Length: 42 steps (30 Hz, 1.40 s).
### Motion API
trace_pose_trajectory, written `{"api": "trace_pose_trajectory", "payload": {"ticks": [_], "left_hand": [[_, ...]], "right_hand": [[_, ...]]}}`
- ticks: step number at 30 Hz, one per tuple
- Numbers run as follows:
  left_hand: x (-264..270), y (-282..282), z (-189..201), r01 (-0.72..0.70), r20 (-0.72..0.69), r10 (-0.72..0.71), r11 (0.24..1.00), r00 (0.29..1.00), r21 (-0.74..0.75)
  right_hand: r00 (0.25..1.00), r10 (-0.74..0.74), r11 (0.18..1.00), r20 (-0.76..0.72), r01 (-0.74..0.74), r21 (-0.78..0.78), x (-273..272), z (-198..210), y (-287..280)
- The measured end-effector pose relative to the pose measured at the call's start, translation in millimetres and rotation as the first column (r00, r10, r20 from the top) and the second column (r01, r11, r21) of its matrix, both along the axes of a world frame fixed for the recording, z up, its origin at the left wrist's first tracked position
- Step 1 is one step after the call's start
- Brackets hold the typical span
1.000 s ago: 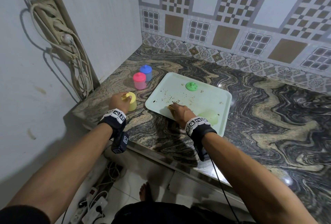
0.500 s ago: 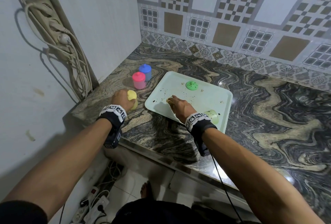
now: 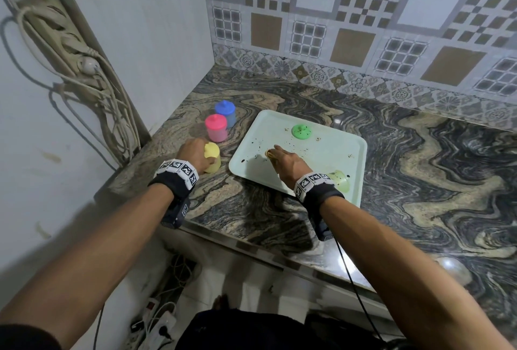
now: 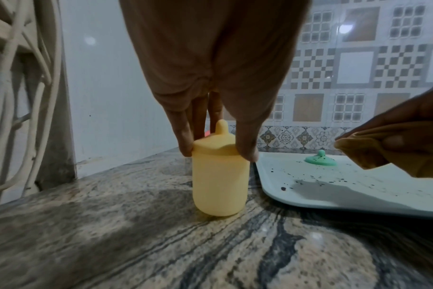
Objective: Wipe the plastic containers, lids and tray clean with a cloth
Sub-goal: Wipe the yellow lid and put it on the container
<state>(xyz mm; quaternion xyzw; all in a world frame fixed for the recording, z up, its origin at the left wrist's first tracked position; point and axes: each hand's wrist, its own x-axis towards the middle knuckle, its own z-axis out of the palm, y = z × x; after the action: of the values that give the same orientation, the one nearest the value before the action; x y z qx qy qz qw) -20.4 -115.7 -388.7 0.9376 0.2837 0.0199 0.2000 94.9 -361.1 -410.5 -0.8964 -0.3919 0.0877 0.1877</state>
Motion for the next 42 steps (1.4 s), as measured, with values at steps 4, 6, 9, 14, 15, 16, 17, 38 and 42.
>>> {"api": "trace_pose_trajectory", "payload": {"ticks": [4, 6, 9, 14, 15, 16, 17, 38, 42], "left_hand": [[4, 6, 2, 0.026, -0.058, -0.025, 0.999, 0.998, 0.021], [10, 3, 3, 0.035, -0.075, -0.032, 0.998, 0.997, 0.043], [16, 0, 4, 0.012, -0.075, -0.009, 0.999, 0.997, 0.041], [29, 18, 2, 0.046, 0.021, -0.045, 0.998, 0.999, -0.047], [31, 21, 0, 0.058, 0.043, -0.056, 0.997, 0.998, -0.057], [33, 23, -2, 0.070, 0.063, -0.066, 0.995, 0.996, -0.067], [34, 24, -4, 0.082, 0.081, -0.076, 0.994, 0.994, -0.079], [90, -84, 24, 0.668, 0.270, -0.670, 0.735, 0.691, 0.116], [111, -152, 20, 0.876, -0.057, -0.875, 0.482, 0.481, 0.004]], "right_hand": [[1.000, -0.028, 0.999, 0.002, 0.028, 0.018, -3, 4, 14], [0.999, -0.038, 0.999, -0.002, 0.038, 0.019, -6, 7, 20], [0.998, -0.050, 0.998, 0.024, 0.049, 0.041, -14, 10, 27], [0.993, -0.102, 0.990, 0.053, 0.096, 0.101, -18, 19, 29], [0.991, -0.120, 0.988, 0.051, 0.114, 0.099, -19, 21, 28], [0.989, -0.137, 0.986, 0.052, 0.131, 0.098, -19, 23, 27], [0.987, -0.150, 0.985, 0.057, 0.144, 0.100, -20, 24, 26], [0.823, -0.563, 0.818, 0.074, 0.543, 0.189, -18, 50, -58], [0.730, -0.679, 0.727, 0.078, 0.652, 0.217, -33, 43, -119]]}}
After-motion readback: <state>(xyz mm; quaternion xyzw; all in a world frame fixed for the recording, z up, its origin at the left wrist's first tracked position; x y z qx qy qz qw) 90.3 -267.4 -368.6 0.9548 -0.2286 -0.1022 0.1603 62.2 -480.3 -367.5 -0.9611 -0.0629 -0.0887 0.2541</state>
